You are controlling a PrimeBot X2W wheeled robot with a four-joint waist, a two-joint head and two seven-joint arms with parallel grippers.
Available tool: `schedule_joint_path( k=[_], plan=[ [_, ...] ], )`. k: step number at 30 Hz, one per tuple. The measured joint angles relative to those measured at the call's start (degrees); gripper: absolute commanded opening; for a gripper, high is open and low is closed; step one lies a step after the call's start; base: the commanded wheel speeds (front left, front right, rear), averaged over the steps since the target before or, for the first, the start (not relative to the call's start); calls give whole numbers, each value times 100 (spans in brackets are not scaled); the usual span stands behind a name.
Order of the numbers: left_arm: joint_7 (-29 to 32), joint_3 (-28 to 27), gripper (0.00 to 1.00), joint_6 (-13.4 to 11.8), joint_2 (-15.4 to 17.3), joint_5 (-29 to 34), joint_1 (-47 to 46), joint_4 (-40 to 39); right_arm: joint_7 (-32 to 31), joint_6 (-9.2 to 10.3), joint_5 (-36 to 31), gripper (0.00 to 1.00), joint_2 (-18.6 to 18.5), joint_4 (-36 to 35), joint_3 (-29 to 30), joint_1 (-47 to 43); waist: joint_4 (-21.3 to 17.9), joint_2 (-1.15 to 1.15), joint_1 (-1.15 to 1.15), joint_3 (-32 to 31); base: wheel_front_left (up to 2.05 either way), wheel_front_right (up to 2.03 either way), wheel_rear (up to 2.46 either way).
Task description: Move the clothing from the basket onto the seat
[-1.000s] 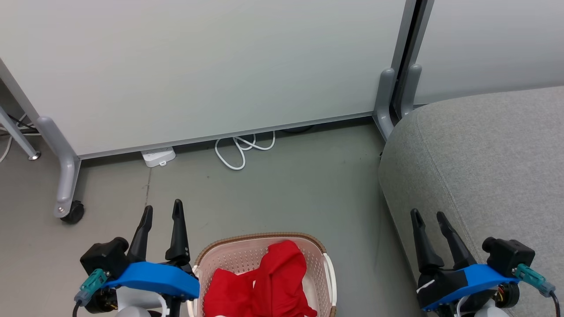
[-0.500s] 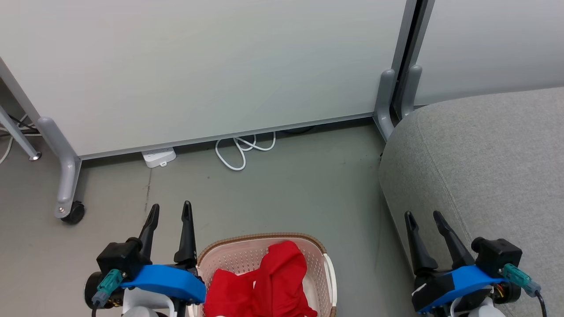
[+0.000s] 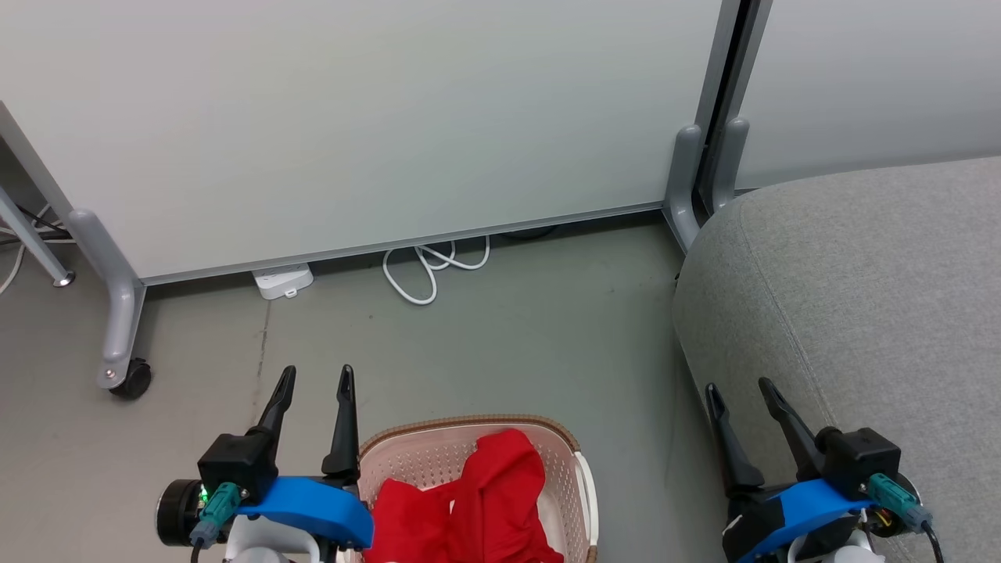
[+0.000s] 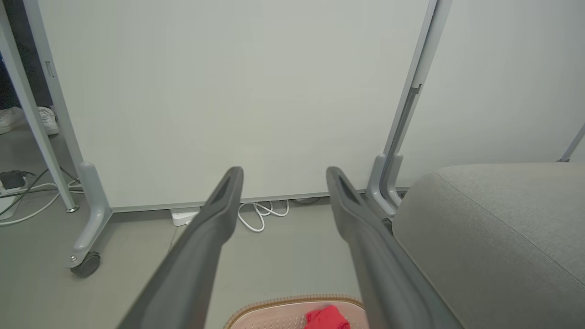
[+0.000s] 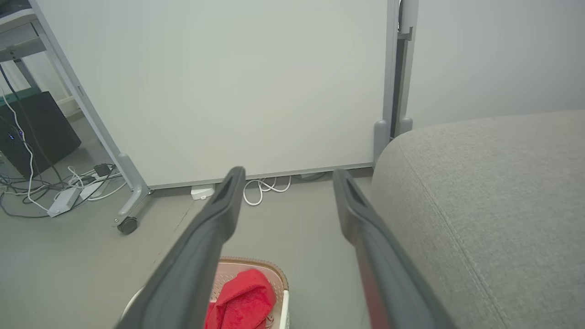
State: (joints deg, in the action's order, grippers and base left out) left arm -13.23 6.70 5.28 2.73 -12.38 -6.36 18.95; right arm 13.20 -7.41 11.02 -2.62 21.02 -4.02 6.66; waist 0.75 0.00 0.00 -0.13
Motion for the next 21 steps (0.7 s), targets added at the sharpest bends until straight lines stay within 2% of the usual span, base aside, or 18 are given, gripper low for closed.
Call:
schedule_joint_path(
  k=[21],
  plan=[
    [-177,125,100,37,8,589,-90,324,179,-7,-706,100,-7,231,-90,51,24,0,0,-27,0,0,0]
  ],
)
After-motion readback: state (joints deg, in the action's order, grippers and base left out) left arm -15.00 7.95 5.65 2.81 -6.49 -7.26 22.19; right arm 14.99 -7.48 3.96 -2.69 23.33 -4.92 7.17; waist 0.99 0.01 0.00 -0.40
